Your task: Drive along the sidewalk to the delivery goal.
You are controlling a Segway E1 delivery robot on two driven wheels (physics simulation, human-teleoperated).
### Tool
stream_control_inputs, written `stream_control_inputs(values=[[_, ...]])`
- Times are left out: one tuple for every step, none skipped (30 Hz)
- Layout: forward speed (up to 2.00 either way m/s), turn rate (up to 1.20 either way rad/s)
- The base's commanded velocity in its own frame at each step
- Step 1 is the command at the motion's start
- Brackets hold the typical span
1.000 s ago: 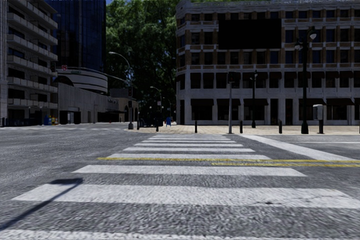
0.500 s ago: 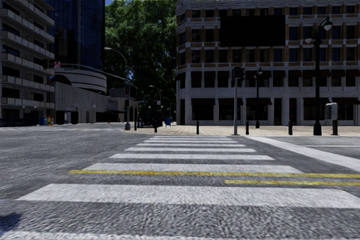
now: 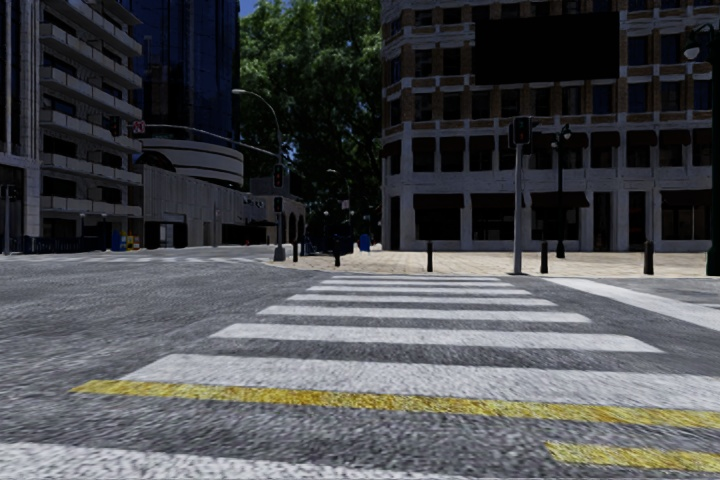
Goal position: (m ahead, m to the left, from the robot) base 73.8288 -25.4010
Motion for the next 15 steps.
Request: stream_control_inputs(values=[[2.00, 0.48], [2.00, 0.34], [2.00, 0.34], [2.00, 0.00], [2.00, 0.00], [2.00, 0.00], [2.00, 0.00], [2.00, 0.00], [2.00, 0.00], [2.00, 0.00], [2.00, 0.00], [2.00, 0.00], [2.00, 0.00], [2.00, -0.03], [2.00, -0.03]])
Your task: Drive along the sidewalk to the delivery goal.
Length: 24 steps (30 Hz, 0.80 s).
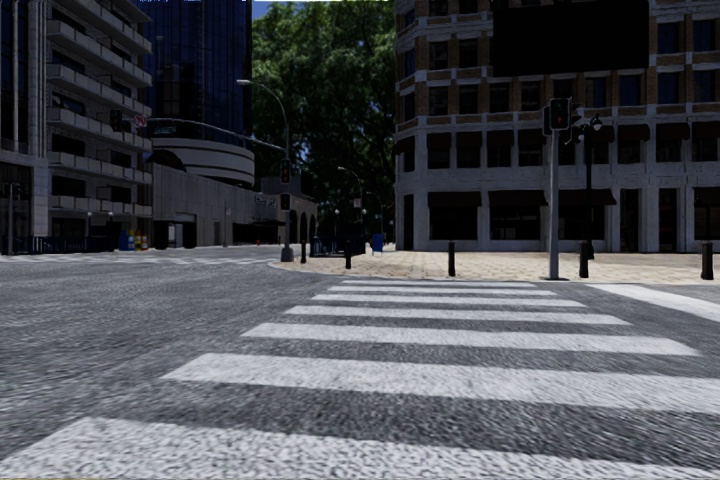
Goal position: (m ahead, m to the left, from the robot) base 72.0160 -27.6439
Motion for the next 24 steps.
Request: stream_control_inputs(values=[[2.00, -0.32], [2.00, -0.53], [2.00, -0.65], [2.00, -0.65], [2.00, -0.67], [2.00, -0.68], [2.00, -0.68], [2.00, -0.64], [2.00, -0.20], [2.00, 0.00], [2.00, 0.00], [2.00, 0.00], [2.00, 0.00], [2.00, 0.00], [2.00, 0.00], [2.00, 0.00], [2.00, 0.00], [2.00, 0.00], [2.00, 0.00], [2.00, 0.00], [2.00, 0.00], [2.00, 0.00], [2.00, 0.00], [2.00, 0.00]])
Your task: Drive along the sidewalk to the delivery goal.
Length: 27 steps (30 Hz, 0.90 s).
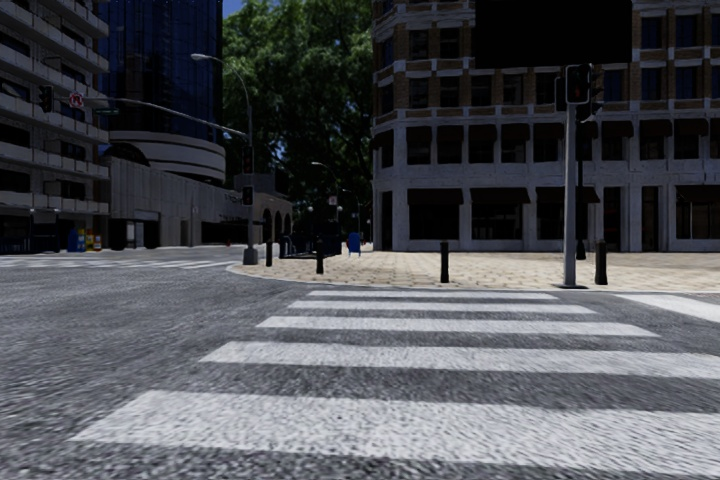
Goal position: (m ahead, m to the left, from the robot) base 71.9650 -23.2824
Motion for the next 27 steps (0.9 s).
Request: stream_control_inputs(values=[[2.00, 0.00], [2.00, 0.00], [2.00, 0.00], [2.00, 0.00], [2.00, 0.00], [2.00, 0.00], [2.00, 0.00], [2.00, 0.00], [2.00, 0.00], [2.00, 0.00], [2.00, -0.11], [2.00, -0.30], [2.00, -0.38], [2.00, -0.38], [2.00, -0.39], [2.00, -0.40], [2.00, -0.40], [2.00, -0.40], [2.00, -0.40], [2.00, -0.24], [2.00, -0.10], [2.00, -0.10], [2.00, 0.00], [2.00, 0.00], [2.00, 0.00], [2.00, 0.00], [2.00, 0.00]])
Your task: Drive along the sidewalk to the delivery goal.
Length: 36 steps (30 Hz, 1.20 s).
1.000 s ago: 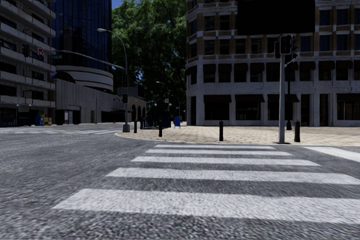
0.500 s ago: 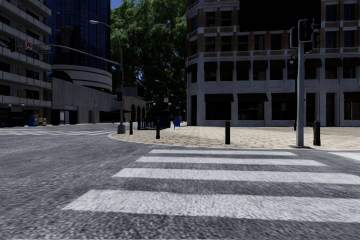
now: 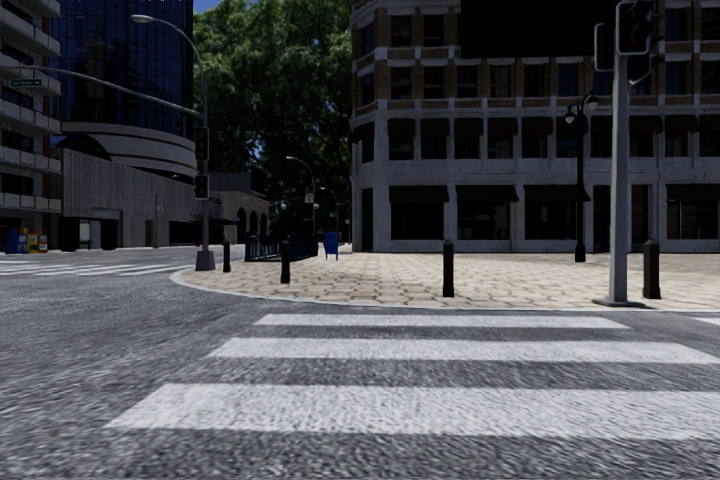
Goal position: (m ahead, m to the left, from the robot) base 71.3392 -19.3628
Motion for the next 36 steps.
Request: stream_control_inputs(values=[[2.00, 0.00], [2.00, 0.00], [2.00, 0.00], [2.00, 0.00], [2.00, 0.00], [2.00, 0.00], [2.00, 0.00], [2.00, 0.00], [2.00, 0.00], [2.00, 0.00], [2.00, 0.00], [2.00, 0.00], [2.00, 0.00], [2.00, 0.00], [2.00, 0.00], [2.00, 0.00], [2.00, 0.00], [2.00, 0.00], [2.00, 0.00], [2.00, 0.00], [2.00, 0.00], [2.00, 0.00], [2.00, 0.00], [2.00, 0.00], [2.00, 0.00], [2.00, 0.00], [2.00, 0.00], [2.00, 0.00], [2.00, 0.00], [2.00, 0.00], [2.00, 0.00], [2.00, 0.00], [2.00, 0.00], [2.00, 0.00], [2.00, 0.00], [2.00, 0.00]])
